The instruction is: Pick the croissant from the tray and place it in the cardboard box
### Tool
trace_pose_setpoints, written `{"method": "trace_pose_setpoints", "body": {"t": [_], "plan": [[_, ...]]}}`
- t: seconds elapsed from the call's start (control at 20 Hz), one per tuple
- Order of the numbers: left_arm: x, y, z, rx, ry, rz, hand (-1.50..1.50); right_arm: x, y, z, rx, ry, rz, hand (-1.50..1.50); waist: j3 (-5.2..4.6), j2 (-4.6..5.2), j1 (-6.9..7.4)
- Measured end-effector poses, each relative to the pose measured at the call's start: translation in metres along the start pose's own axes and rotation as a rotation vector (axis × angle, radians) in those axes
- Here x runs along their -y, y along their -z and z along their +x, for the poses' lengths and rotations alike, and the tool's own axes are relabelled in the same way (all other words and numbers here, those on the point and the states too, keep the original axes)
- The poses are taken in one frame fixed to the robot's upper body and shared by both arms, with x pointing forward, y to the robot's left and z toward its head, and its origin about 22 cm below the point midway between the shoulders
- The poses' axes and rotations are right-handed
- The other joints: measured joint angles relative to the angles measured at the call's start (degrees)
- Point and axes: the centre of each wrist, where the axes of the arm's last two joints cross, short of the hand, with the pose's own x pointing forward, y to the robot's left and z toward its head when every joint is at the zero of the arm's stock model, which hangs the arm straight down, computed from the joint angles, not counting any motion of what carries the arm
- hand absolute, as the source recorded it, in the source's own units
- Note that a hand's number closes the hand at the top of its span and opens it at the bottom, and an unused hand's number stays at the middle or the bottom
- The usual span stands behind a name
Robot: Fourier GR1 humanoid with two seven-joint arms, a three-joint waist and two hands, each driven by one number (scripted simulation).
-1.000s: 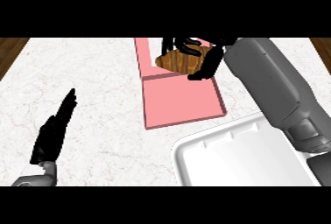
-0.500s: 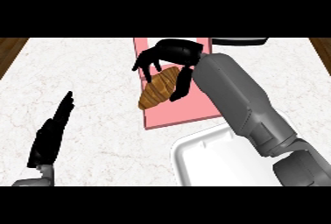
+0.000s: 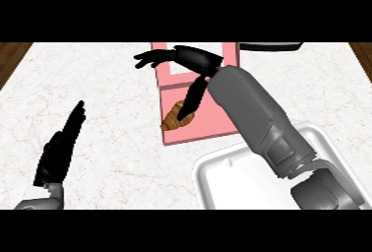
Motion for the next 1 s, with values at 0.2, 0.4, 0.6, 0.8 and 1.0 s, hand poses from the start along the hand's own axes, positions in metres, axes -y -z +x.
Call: {"method": "trace_pose_setpoints", "body": {"t": [0.2, 0.4, 0.6, 0.8, 1.0], "plan": [[-0.002, 0.002, 0.003, 0.006, 0.005, -0.001, 0.00, 0.019, -0.011, -0.003, 0.002, 0.161, -0.113, -1.50, 0.00, 0.23, 0.33], [-0.001, 0.005, 0.006, 0.019, 0.005, -0.012, 0.00, 0.051, -0.029, 0.000, -0.008, 0.297, -0.217, -1.50, 0.00, 0.57, 0.94], [0.003, 0.003, 0.007, 0.035, 0.002, -0.033, 0.00, 0.084, -0.061, -0.001, -0.038, 0.356, -0.344, -1.50, 0.00, 1.12, 2.09], [0.009, 0.005, 0.010, 0.046, -0.001, -0.042, 0.00, 0.113, -0.100, -0.001, -0.069, 0.376, -0.451, -1.50, 0.05, 1.87, 3.00], [0.010, 0.009, 0.015, 0.068, 0.004, -0.050, 0.00, 0.139, -0.138, 0.004, -0.078, 0.382, -0.518, -1.50, 0.11, 2.74, 4.22]]}}
